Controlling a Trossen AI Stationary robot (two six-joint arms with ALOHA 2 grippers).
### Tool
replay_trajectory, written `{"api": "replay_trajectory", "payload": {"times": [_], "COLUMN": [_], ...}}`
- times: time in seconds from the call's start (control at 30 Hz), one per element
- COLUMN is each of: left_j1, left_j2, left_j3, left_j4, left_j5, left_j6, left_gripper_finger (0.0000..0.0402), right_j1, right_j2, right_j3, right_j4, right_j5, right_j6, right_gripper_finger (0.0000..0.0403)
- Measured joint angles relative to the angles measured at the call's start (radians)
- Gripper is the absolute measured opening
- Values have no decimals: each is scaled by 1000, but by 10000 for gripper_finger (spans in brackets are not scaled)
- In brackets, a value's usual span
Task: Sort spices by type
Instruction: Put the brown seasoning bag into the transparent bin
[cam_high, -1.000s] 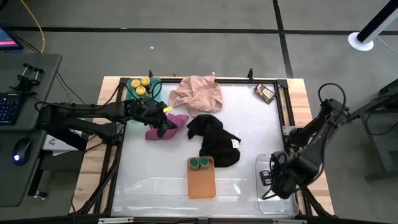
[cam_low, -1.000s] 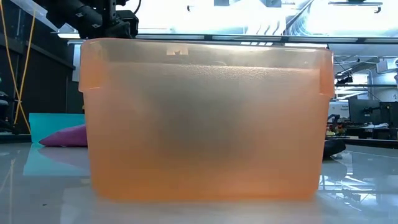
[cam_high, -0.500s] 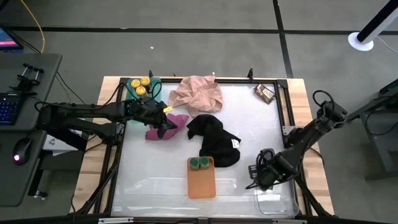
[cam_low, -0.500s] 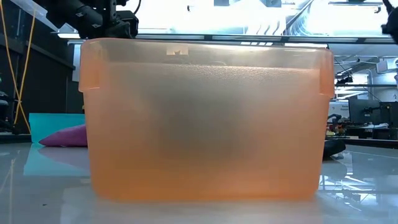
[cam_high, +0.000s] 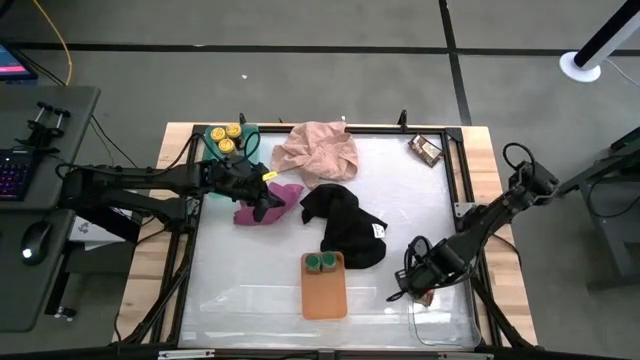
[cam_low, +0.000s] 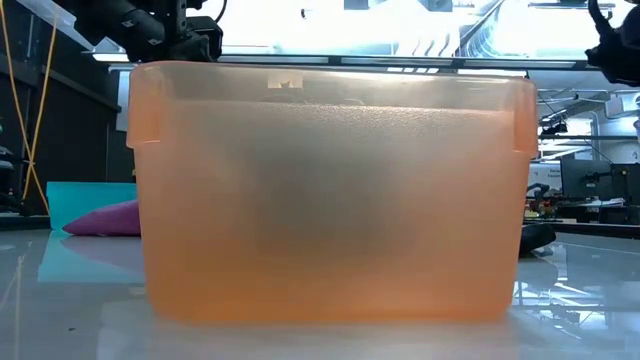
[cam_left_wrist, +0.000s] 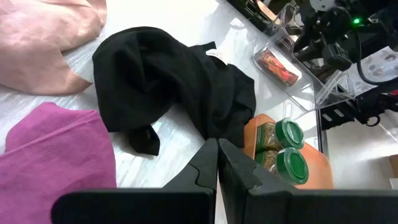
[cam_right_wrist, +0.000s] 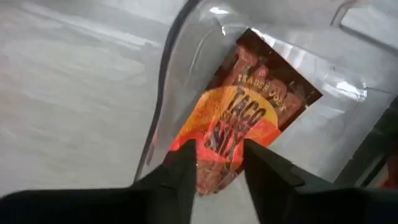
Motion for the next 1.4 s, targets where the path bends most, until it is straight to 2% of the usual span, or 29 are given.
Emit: {"api": "replay_trajectory", "payload": {"times": [0.13,0.23,0.3,0.43,0.53,0.67,0.73,0.83,0.93,1.07,1.2,1.33,1.4], "left_j1": [0,0,0,0,0,0,0,-5,-5,9,34,54,61], "left_j2": [0,0,0,0,0,0,0,-1,-1,-1,-1,-1,-1], "left_j3": [0,0,0,0,0,0,0,0,1,1,1,1,1], "left_j4": [0,0,0,0,0,16,88,248,380,458,445,426,425], "left_j5": [0,0,0,0,0,6,62,198,242,236,203,44,-40], "left_j6": [-1,-8,-8,-11,-19,-66,-63,-13,-9,-8,17,11,2], "left_gripper_finger": [0,0,0,0,0,0,0,0,0,0,0,0,0], "right_j1": [-4,-4,-9,-91,-259,-574,-746,-975,-1157,-1322,-1425,-1508,-1529], "right_j2": [-26,-66,-91,-136,-148,-151,-145,-120,-61,47,156,279,325], "right_j3": [47,150,225,333,348,304,269,202,156,148,163,202,235], "right_j4": [5,-43,-112,-285,-441,-485,-400,-264,-183,-123,-4,15,-11], "right_j5": [-74,-51,28,313,420,478,478,438,402,397,392,371,433], "right_j6": [-94,-131,-134,-128,-171,-468,-652,-898,-1059,-1245,-1462,-1606,-1649], "right_gripper_finger": [179,191,192,193,193,193,193,193,193,193,193,193,193]}}
